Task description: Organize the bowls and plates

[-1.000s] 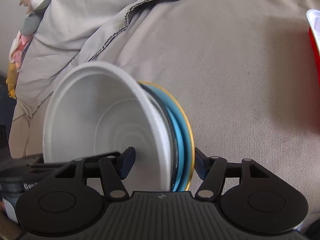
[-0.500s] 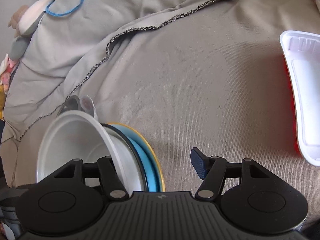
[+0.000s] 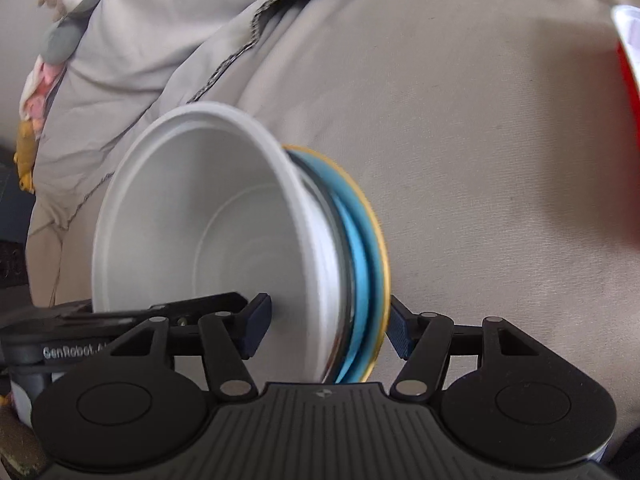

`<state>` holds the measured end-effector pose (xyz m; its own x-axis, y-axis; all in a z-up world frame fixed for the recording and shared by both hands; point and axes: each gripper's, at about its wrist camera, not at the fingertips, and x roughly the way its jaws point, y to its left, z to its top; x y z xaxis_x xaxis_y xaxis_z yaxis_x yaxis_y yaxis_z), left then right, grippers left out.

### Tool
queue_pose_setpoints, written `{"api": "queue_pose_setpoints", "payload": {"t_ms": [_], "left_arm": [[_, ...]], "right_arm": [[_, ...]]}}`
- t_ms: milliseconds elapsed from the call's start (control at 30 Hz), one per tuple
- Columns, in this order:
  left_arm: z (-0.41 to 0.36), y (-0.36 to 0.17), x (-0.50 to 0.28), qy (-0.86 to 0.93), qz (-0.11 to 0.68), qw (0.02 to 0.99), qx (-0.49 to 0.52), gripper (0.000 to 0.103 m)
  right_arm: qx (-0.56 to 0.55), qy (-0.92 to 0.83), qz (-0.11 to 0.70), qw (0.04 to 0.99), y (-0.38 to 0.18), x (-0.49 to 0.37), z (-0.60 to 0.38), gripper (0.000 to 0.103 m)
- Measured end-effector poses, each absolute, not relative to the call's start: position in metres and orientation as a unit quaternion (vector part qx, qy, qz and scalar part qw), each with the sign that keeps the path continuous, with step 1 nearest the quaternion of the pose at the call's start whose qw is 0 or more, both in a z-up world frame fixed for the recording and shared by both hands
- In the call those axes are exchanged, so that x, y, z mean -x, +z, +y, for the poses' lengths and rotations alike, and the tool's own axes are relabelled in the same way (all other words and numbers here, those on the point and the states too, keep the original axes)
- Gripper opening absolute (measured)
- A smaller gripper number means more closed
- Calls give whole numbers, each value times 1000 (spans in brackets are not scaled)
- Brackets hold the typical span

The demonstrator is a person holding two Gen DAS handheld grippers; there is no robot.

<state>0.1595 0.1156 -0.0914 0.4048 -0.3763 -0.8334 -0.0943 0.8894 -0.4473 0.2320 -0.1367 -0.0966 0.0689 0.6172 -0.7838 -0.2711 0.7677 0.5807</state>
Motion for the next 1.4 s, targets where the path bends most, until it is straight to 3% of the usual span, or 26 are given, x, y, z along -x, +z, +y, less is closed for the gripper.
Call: {"api": "queue_pose_setpoints", "payload": {"t_ms": [1000, 1400], "left_arm": [[107, -82, -145, -86, 547, 805, 214, 60], [176, -15, -140, -72, 412, 873, 251, 60]], "right_arm": [[-133, 311, 609, 717, -91, -214, -141, 62], [-82, 340, 517, 782, 1, -234, -85, 62]]}}
